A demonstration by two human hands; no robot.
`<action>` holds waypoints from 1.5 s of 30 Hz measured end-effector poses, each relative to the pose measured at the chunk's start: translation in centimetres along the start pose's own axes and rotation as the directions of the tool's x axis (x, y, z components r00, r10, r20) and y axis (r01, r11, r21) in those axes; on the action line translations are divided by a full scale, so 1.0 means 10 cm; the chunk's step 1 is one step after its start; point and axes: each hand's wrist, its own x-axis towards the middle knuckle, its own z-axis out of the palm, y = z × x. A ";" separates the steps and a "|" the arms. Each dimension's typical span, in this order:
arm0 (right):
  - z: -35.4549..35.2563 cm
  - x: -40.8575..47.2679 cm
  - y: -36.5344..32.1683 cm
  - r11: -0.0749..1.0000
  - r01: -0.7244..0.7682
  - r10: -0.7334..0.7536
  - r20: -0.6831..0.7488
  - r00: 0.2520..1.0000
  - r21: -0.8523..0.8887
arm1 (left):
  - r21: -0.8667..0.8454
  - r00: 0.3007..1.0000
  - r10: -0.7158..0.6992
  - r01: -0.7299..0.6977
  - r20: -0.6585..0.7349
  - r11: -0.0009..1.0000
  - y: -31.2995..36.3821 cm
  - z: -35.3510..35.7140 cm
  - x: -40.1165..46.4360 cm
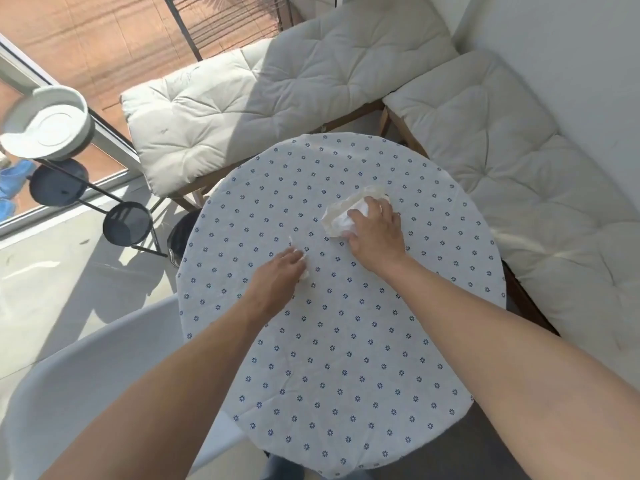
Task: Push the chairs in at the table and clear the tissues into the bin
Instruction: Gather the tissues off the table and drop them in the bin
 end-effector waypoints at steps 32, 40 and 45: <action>0.51 0.28 -3.45 0.966 0.025 0.017 -0.158 0.987 0.256 | -0.022 0.995 -0.016 0.013 -0.099 1.000 -3.53 -1.35 -1.10; 1.22 0.87 -4.30 0.962 0.066 -0.034 -0.124 0.992 0.266 | 0.014 0.998 -0.047 0.047 -0.044 0.999 -4.54 -1.15 -1.01; 1.82 1.24 -4.37 0.974 0.043 -0.023 -0.093 0.995 0.221 | -0.038 0.998 -0.052 0.051 -0.034 0.998 -4.93 -0.70 -0.65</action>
